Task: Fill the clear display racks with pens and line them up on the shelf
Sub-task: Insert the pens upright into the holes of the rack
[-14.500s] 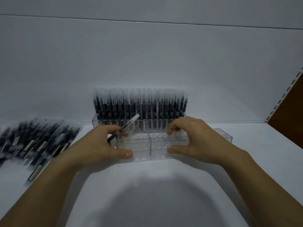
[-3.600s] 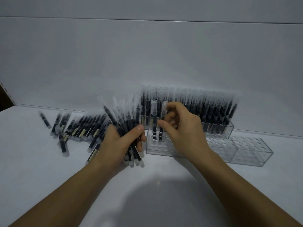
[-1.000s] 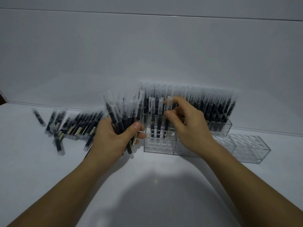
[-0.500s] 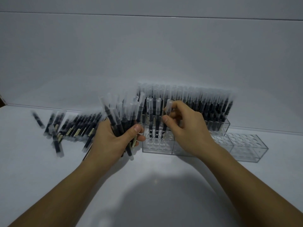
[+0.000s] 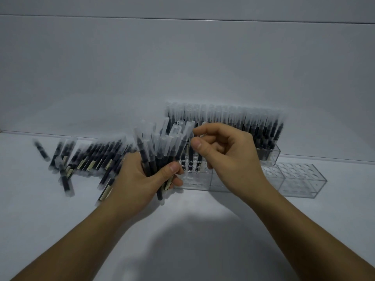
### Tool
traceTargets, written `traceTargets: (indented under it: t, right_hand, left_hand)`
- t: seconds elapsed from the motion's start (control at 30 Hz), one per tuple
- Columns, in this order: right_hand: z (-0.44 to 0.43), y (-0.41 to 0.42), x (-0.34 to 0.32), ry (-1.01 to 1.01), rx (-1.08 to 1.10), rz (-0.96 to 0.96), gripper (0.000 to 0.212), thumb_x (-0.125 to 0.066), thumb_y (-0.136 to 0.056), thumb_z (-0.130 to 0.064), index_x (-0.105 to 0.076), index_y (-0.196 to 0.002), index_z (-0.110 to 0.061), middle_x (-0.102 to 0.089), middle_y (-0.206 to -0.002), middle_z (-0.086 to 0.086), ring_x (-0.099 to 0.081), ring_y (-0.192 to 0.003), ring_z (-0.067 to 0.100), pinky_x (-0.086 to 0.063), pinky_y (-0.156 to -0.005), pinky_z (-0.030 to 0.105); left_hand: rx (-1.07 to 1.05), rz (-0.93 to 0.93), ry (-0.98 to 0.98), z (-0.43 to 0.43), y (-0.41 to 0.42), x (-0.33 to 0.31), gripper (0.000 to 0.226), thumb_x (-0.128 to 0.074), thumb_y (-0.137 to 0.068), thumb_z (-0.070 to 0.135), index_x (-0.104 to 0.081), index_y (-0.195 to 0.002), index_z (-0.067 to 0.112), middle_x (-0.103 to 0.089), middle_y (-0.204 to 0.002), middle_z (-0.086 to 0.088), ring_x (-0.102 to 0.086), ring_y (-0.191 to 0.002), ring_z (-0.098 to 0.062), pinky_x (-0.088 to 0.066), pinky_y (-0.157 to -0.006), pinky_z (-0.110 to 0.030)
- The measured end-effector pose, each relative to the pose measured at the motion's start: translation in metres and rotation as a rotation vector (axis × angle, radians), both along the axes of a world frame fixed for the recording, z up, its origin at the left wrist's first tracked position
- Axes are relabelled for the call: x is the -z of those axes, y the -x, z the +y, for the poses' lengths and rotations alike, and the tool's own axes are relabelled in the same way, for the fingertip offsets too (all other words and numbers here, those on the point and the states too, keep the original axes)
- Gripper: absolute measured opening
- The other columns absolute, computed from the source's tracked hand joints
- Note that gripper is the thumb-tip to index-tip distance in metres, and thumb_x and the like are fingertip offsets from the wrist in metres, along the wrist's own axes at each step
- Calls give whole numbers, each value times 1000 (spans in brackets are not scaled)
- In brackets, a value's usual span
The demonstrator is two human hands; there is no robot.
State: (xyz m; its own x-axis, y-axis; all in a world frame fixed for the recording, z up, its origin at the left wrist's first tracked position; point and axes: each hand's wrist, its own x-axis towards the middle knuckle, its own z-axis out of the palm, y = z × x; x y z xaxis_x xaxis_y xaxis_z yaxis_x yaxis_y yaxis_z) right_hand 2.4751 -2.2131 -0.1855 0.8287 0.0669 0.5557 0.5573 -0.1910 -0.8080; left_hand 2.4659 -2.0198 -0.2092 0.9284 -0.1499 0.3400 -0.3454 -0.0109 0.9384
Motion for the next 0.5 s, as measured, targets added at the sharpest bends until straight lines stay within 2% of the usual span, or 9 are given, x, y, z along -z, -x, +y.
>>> traceTargets:
  t: [0.07,0.17,0.23,0.33,0.4,0.5]
  right_hand:
    - [1,1,0,-10,-14,5,14,-79,-86,-24,-75,-97,-17,-70,-74,-1,-56,-56,38,-55,-54,47]
    - [2,2,-1,-36,-62,33,13,-80,-82,-22,-74,-91,-14,-70,-72,5,-55,-55,40,-53,-51,49]
    - [3,3,-2,-50,-81,50,16,-82,-80,-21,-74,-90,-13,-71,-73,6,-60,-55,32,-56,-51,42]
    - [3,3,-2,-80,-113,85,16,-81,-79,-17,-72,-90,-11,-72,-74,2,-69,-63,14,-52,-56,19]
    - [2,2,-2,-115,-136,99,20,-77,-79,-21,-70,-92,-8,-74,-78,7,-72,-68,16,-53,-58,17]
    - [-2,1,-7,-222,-106,115,23,-71,-82,-23,-68,-96,-6,-75,-85,17,-74,-71,23,-56,-55,25]
  left_hand:
    - [27,7,-4,-3,2,0,13,-68,-80,10,-70,-91,2,-75,-79,-14,-74,-64,-26,-58,-57,-24]
    - [46,-12,-25,-5,5,-1,19,-69,-78,11,-70,-96,4,-75,-80,-15,-74,-65,-27,-59,-59,-25]
    - [49,-14,-23,-5,4,-1,21,-69,-78,13,-70,-98,7,-75,-81,-14,-74,-67,-28,-60,-60,-27]
    - [73,-30,-18,-5,3,1,20,-66,-82,12,-69,-101,11,-75,-82,-15,-75,-69,-29,-61,-62,-30]
    - [67,-23,11,-5,3,1,17,-64,-84,12,-69,-100,13,-75,-84,-14,-75,-72,-29,-61,-62,-30]
    - [-16,-37,-24,-2,1,1,10,-62,-86,17,-68,-94,16,-77,-83,-7,-76,-71,-22,-56,-48,-25]
